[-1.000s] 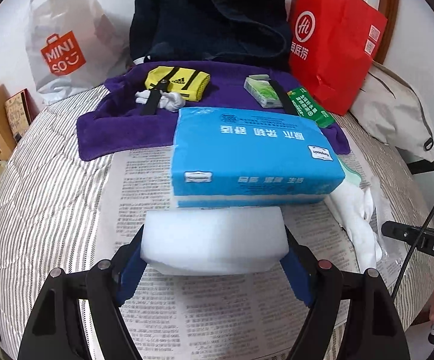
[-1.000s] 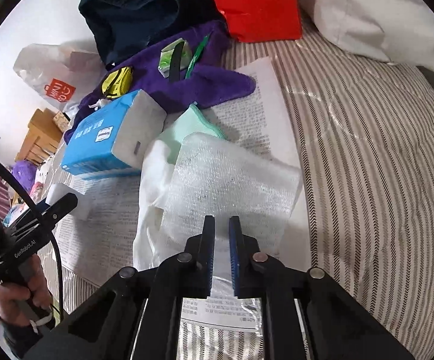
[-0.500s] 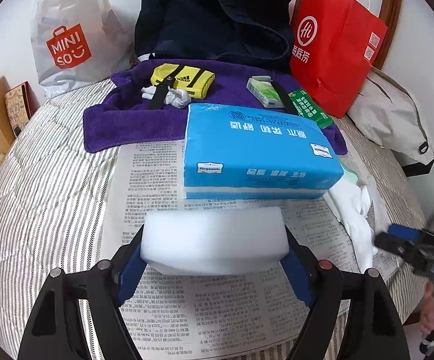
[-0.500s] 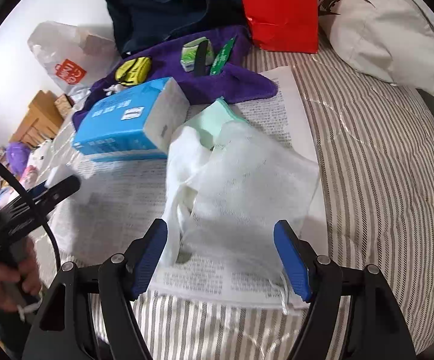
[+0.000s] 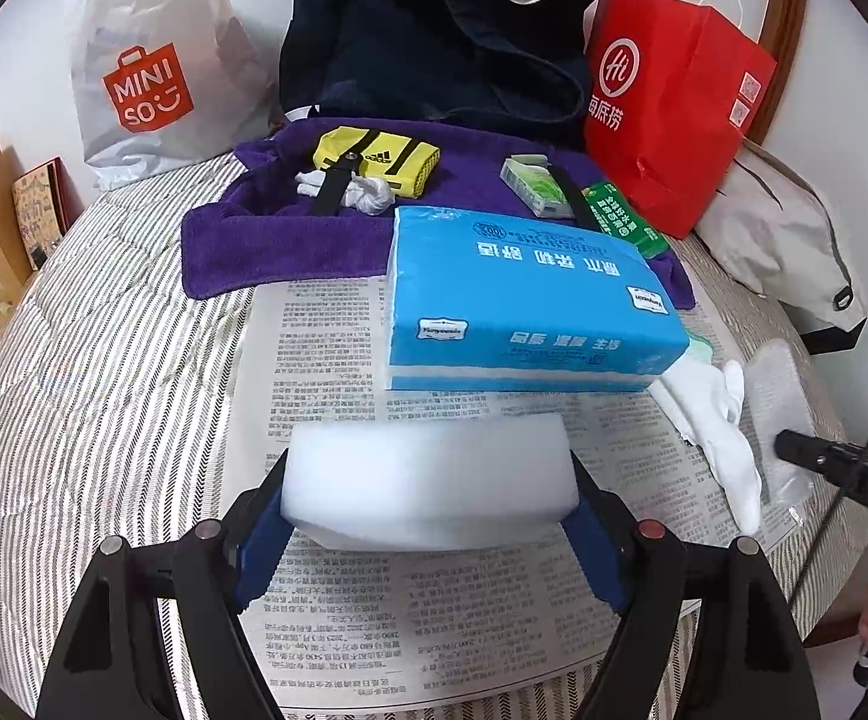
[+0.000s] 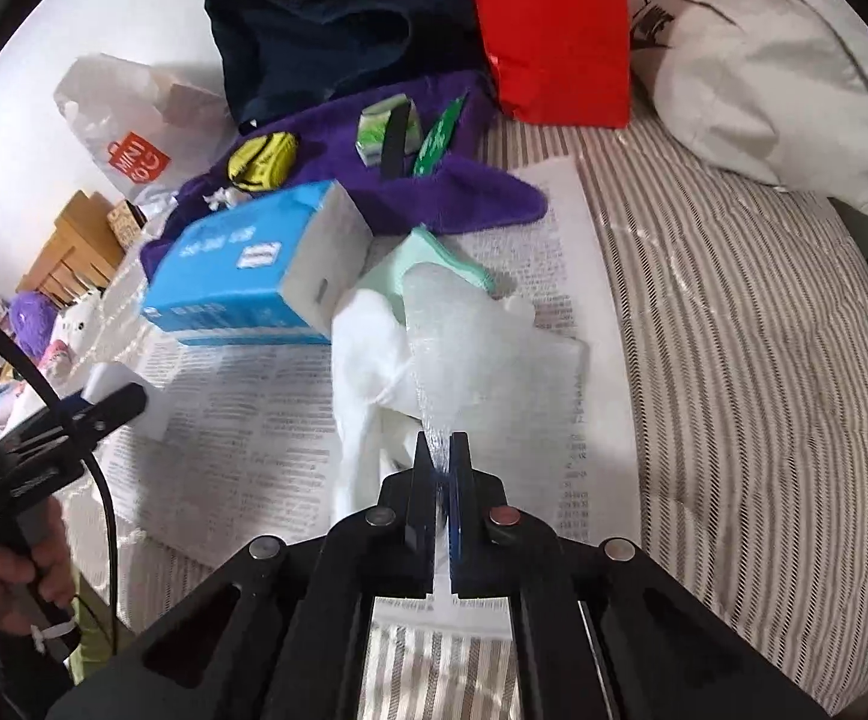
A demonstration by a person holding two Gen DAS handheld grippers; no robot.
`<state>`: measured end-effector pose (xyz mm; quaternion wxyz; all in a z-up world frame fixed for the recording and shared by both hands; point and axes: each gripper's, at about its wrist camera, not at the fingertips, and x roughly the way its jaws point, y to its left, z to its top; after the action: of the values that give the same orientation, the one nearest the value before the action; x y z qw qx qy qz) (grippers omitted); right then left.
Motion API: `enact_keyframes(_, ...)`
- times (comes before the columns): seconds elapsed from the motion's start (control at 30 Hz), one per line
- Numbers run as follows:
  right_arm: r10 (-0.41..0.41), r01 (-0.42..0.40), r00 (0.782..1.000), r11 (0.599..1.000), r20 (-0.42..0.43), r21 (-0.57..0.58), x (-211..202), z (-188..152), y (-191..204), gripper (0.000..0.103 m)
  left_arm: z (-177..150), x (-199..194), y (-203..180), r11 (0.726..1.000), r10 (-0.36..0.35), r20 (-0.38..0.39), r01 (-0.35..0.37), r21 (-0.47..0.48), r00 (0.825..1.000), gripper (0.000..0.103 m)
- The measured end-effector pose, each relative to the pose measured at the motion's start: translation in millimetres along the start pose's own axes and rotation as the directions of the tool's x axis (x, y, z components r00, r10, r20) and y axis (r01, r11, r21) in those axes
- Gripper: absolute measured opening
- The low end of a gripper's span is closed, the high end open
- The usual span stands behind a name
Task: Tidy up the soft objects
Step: 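Carry the sponge block and mesh bag onto the purple towel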
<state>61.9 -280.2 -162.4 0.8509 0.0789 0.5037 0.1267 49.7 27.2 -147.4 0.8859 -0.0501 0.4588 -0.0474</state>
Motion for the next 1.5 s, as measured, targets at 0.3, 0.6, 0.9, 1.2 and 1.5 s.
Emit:
enact_keyframes(0.3, 0.049, -0.049, 0.997, 0.999, 0.058, 0.007, -27.7, 12.7, 2.2, 0.003, 9.8, -13.4, 11.2, 1.0, -0.001, 0.036, 0.002, -0.01, 0.999, 0.079)
enact_keyframes(0.6, 0.076, -0.072, 0.991, 0.997, 0.107, -0.034, -40.4, 40.9, 14.2, 0.003, 28.8, -24.2, 23.2, 1.0, 0.02, 0.071, -0.019, -0.004, 0.997, 0.079)
enact_keyframes(0.9, 0.101, -0.094, 0.985, 0.994, 0.143, -0.054, -42.5, 74.6, 22.9, 0.003, 58.0, -29.5, 36.2, 1.0, 0.024, 0.099, -0.023, -0.008, 0.995, 0.079)
enact_keyframes(1.2, 0.134, -0.12, 0.976, 0.989, 0.172, -0.089, -37.5, 111.7, 42.4, 0.003, 89.9, -22.7, 44.9, 0.999, 0.041, 0.115, -0.043, 0.019, 0.992, 0.079)
enact_keyframes(1.5, 0.131, -0.116, 0.975, 0.989, 0.178, -0.092, -17.6, 144.7, 50.2, 0.003, 120.8, -5.3, 52.3, 0.998, 0.049, 0.116, -0.054, 0.036, 0.992, 0.079)
